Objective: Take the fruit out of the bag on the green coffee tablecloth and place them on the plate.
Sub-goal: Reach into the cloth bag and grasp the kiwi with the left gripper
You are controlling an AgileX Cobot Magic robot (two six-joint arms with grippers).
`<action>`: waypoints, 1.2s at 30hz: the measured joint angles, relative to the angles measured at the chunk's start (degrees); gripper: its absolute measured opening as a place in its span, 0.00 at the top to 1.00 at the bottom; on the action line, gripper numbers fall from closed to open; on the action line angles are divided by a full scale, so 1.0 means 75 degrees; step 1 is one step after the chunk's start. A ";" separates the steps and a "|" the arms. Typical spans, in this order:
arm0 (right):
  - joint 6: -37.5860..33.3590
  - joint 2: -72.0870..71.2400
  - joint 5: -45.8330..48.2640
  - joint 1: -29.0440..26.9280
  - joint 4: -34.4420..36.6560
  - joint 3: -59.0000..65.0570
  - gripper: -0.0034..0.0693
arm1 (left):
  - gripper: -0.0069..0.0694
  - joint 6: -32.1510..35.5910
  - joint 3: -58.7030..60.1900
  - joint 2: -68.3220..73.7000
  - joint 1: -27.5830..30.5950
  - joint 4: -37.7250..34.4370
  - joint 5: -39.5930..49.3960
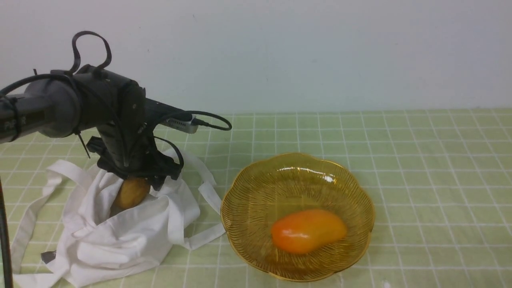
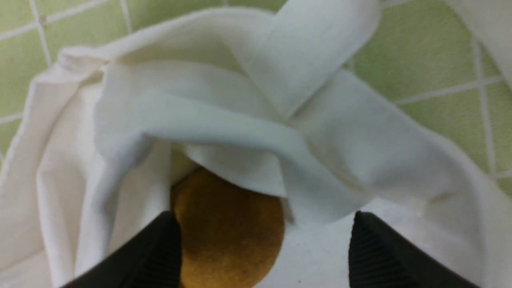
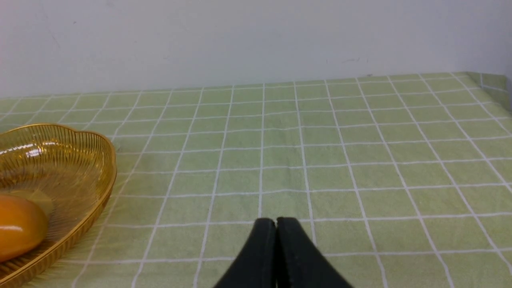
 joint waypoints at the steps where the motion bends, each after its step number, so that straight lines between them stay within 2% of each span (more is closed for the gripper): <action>1: 0.0000 0.0000 0.0000 0.0000 0.0000 0.0000 0.97 | 0.25 0.0000 -0.0007 0.0000 0.0000 0.0005 0.0001; 21: 0.0000 0.0000 0.0000 0.0000 0.0000 0.0000 0.97 | 0.26 0.0068 -0.0107 0.0467 0.0036 0.0555 0.0223; 23: 0.0000 0.0000 0.0000 0.0000 0.0000 0.0000 0.97 | 0.29 0.0068 -0.0107 0.0492 0.0036 0.0638 0.0223; 26: 0.0000 0.0000 0.0000 0.0000 0.0000 0.0000 0.97 | 0.42 0.0068 -0.0133 0.0545 0.0036 0.0783 0.0276; 32: 0.0000 0.0000 0.0000 0.0000 0.0000 0.0000 0.97 | 0.42 -0.0073 -0.0171 0.0542 0.0036 0.0800 0.0496; 36: 0.0000 0.0000 0.0000 0.0000 0.0000 0.0000 0.97 | 0.42 -0.0088 -0.0115 0.0316 0.0042 0.0480 0.0841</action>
